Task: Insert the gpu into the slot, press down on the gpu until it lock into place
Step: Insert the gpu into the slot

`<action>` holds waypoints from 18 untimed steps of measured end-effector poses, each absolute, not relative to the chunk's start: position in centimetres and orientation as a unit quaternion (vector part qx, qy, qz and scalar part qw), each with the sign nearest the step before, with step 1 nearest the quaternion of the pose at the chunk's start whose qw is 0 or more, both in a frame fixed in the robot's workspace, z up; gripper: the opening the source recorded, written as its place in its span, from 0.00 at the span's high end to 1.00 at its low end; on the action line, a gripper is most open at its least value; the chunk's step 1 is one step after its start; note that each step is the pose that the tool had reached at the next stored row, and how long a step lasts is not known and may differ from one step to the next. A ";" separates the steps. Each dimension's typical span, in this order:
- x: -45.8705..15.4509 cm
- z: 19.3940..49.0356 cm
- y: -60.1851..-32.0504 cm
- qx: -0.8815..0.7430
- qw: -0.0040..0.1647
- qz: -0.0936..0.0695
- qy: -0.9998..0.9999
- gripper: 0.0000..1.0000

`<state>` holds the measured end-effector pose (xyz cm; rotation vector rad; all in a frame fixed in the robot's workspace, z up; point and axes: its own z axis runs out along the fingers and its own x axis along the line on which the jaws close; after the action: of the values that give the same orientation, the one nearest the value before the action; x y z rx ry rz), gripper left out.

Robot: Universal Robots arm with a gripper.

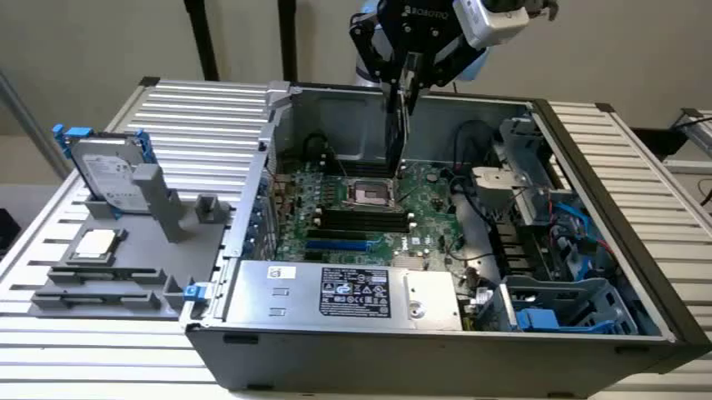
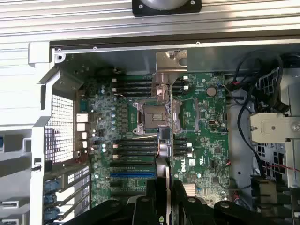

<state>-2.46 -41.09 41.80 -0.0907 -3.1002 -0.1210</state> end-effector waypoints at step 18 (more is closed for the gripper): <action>-2.4 41.6 -41.1 0.034 0.021 -0.038 -0.998 0.74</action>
<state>-2.44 -41.09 41.64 0.1055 -3.0950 -0.1175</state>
